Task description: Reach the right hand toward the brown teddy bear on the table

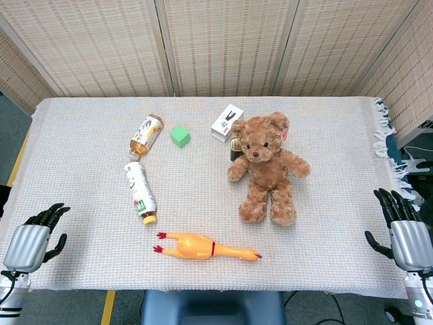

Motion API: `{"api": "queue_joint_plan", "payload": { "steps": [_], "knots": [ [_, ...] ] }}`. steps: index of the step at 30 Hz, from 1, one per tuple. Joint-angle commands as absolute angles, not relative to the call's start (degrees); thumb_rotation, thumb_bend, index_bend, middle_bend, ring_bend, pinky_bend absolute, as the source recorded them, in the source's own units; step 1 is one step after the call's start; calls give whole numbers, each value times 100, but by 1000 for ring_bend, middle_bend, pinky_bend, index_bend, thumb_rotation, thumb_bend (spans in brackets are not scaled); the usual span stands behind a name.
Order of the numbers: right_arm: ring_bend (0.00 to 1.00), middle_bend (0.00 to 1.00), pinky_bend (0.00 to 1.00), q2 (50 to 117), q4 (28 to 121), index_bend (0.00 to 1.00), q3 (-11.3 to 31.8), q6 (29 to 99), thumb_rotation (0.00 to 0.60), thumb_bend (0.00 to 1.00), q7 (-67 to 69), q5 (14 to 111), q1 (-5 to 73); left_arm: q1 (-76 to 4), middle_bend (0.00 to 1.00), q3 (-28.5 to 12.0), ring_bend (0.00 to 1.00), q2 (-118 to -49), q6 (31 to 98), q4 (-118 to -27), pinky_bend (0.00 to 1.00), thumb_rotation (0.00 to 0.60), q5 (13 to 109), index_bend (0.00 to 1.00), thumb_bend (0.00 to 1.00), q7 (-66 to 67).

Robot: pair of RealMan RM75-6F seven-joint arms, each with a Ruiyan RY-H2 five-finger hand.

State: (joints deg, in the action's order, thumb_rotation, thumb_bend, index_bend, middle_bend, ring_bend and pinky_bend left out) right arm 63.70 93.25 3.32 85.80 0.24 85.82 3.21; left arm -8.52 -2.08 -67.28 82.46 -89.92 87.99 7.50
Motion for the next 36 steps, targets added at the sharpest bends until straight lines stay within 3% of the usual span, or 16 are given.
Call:
{"api": "queue_joint_plan", "payload": {
  "steps": [1,10,14,17,24,36],
  "knots": [
    [0,58,112,6339,9358,7,316,8574,600,185,61,8584,306,-885,149,-203,243,-6768,8208,-8944,382,600,8807,199,434,776],
    [0,58,143,6658,9002,106,483,8640,600,184,151,8677,453,-937,148,-192,243,-6790,8158,-8868,382,600,8813,199,433,646],
    [4,93,248,7251,8271,223,730,9083,600,184,187,8893,572,-938,149,-210,243,-6804,8237,-8798,381,600,8856,199,434,543],
    [15,102,264,7806,7487,261,901,9321,600,184,296,9003,733,-945,149,-206,243,-6771,8220,-8796,382,600,8844,202,433,404],
    [15,118,265,8451,6347,241,1065,8877,600,179,273,8959,1285,-836,149,-195,243,-6650,8390,-8873,382,600,8822,203,434,257],
    [15,118,265,9072,5729,208,1202,8066,600,119,-187,8803,2132,-867,150,-153,243,-6611,8258,-8955,383,600,8791,204,434,310]
  ]
}}
